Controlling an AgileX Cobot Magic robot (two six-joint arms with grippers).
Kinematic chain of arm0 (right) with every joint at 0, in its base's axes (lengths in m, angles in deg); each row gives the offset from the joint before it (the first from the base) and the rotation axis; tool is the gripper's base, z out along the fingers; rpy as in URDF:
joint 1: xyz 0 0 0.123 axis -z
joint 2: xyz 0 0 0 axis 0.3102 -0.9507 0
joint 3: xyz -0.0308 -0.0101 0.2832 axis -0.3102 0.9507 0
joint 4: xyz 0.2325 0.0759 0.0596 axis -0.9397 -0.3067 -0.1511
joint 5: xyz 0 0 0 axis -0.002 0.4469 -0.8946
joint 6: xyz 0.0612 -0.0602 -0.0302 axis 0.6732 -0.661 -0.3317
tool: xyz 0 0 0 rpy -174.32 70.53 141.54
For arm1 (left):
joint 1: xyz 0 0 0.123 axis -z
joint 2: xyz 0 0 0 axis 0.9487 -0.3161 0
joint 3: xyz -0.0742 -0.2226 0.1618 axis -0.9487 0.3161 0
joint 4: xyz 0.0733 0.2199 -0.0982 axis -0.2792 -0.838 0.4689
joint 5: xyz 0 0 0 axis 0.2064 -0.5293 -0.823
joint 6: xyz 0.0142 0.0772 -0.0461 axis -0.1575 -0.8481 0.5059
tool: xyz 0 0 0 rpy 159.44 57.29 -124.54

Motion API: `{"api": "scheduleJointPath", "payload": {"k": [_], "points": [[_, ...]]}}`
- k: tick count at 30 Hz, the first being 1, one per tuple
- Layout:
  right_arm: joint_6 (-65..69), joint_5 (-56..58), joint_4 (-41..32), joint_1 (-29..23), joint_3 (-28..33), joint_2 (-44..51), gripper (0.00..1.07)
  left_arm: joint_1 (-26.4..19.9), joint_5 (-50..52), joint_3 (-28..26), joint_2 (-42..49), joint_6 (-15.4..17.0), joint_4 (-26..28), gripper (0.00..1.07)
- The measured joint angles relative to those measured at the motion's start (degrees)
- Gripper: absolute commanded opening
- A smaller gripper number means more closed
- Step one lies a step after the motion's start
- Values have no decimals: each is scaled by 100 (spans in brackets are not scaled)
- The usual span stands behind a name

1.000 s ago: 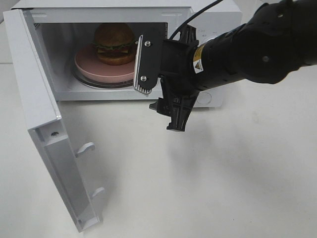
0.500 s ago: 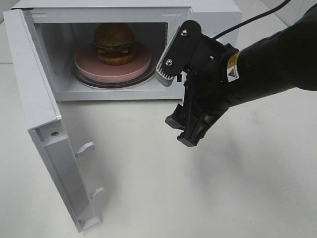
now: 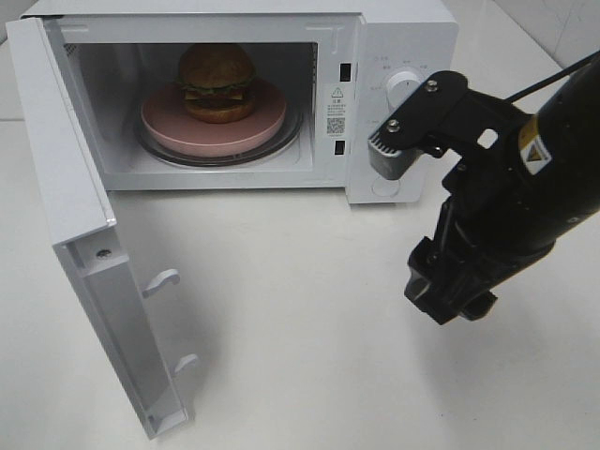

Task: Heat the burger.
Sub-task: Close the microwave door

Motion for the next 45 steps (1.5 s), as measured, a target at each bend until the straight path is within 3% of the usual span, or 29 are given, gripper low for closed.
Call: {"api": "scheduleJointPath", "payload": {"k": [14,25,38,45], "points": [[321,1266,-17,63,0,1501,75,0,0,0,0,0,0,96],[327,1753,-304,1507,132,2578,75,0,0,0,0,0,0,96],[344,1684,-441,3077,1123,4773,75,0,0,0,0,0,0,96],[344,1558,-762,3587,1536,5730,75,0,0,0,0,0,0,96]]}}
